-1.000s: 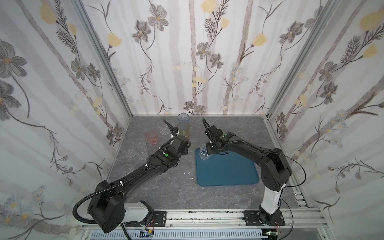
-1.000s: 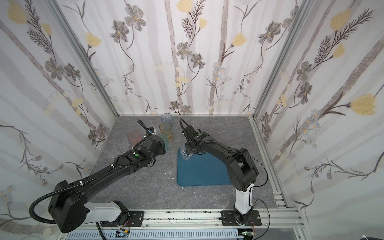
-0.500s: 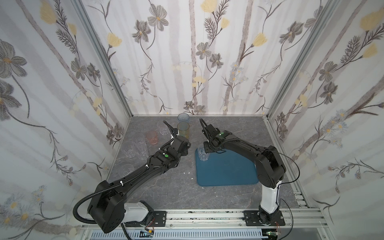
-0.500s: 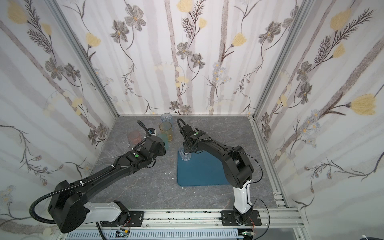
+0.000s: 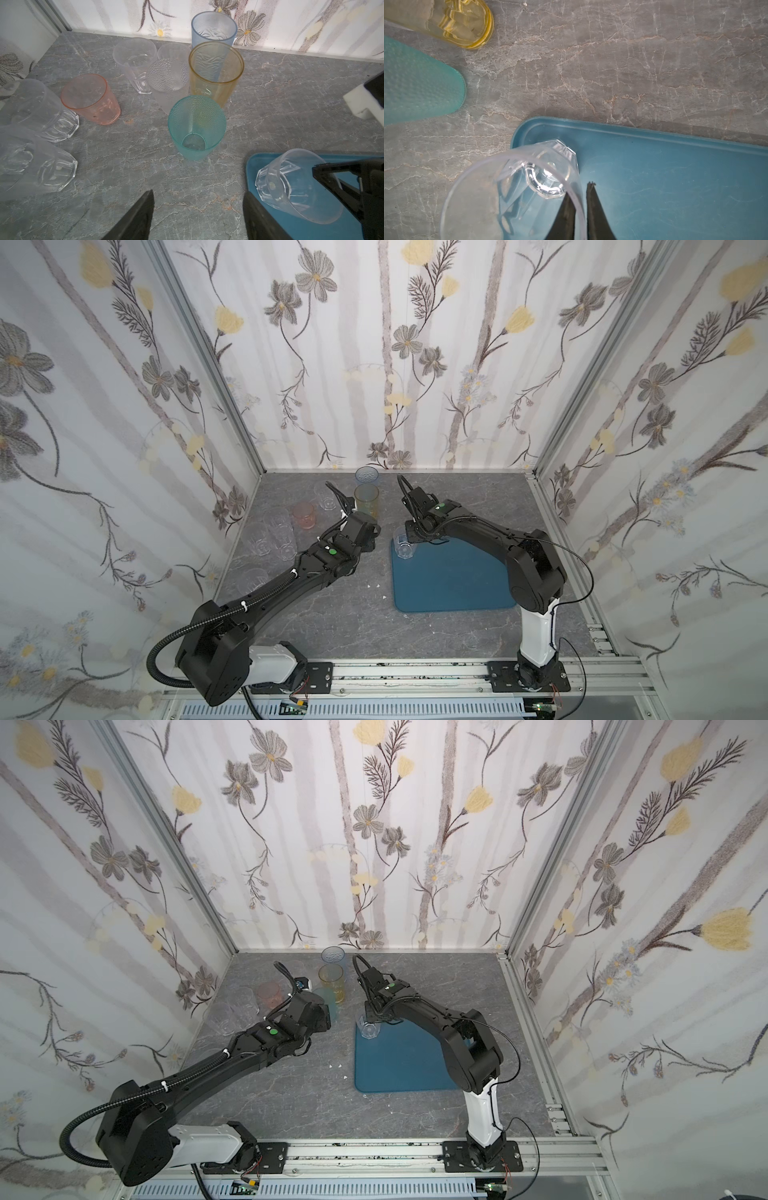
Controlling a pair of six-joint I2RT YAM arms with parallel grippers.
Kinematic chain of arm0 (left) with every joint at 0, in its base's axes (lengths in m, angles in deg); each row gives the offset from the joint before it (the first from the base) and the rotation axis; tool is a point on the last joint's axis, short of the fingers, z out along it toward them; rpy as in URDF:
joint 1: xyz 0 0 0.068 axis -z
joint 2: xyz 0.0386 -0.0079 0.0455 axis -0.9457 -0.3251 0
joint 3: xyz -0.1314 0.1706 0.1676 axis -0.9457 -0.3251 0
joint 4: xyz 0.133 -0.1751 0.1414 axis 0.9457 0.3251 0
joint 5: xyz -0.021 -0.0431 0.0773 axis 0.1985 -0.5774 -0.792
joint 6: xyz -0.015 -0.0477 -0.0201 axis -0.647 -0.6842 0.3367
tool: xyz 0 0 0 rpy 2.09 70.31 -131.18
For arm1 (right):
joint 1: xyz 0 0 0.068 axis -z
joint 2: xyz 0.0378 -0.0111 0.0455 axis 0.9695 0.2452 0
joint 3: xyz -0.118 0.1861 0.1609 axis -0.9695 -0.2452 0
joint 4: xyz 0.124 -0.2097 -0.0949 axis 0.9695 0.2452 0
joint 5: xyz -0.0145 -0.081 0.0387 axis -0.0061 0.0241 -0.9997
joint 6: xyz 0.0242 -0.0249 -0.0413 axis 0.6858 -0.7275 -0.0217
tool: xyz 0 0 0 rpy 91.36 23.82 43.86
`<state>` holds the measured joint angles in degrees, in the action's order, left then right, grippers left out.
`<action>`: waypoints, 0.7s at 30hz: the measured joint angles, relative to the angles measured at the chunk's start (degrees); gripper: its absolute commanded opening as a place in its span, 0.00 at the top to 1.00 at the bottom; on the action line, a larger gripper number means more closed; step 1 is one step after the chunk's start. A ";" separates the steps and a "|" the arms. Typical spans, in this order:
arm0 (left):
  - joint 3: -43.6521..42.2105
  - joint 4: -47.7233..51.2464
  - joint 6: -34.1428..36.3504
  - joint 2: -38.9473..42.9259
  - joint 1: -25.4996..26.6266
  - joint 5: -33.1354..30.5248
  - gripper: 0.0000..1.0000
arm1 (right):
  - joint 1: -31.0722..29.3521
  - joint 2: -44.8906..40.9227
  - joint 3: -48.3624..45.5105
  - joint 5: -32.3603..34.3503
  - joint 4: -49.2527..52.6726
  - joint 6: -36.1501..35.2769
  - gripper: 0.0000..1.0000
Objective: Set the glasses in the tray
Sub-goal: 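Adjust the clear glass on the tray with the right gripper while the left arm withdraws, then raise the right gripper off the glass while the left gripper reaches toward the glasses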
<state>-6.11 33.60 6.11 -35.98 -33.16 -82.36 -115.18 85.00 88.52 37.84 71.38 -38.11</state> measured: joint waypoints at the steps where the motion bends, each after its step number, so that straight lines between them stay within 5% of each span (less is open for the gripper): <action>1: -0.02 0.00 0.00 0.04 -0.17 0.00 0.29 | 0.00 0.00 0.00 -0.02 0.04 0.02 0.68; 6: 0.07 0.00 0.61 1.25 -3.58 0.76 0.26 | -0.04 -3.26 -0.28 -0.85 0.37 -0.07 0.51; 12: 3.98 0.02 1.95 2.27 -19.08 9.84 0.28 | -0.04 -13.16 -5.62 -2.60 -2.21 -0.46 0.47; 16: 10.01 -0.42 1.92 -3.78 -29.97 19.45 0.32 | -0.04 -18.05 -11.34 -3.21 -4.13 0.11 0.46; 21: 20.26 -0.24 3.50 -15.56 -35.45 26.10 0.36 | 0.20 -21.88 -17.07 -3.43 -6.12 1.22 0.45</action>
<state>14.15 33.36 9.61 -51.54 -68.61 -56.27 -114.98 63.12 71.45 34.41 65.26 -36.89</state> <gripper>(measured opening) 0.659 0.547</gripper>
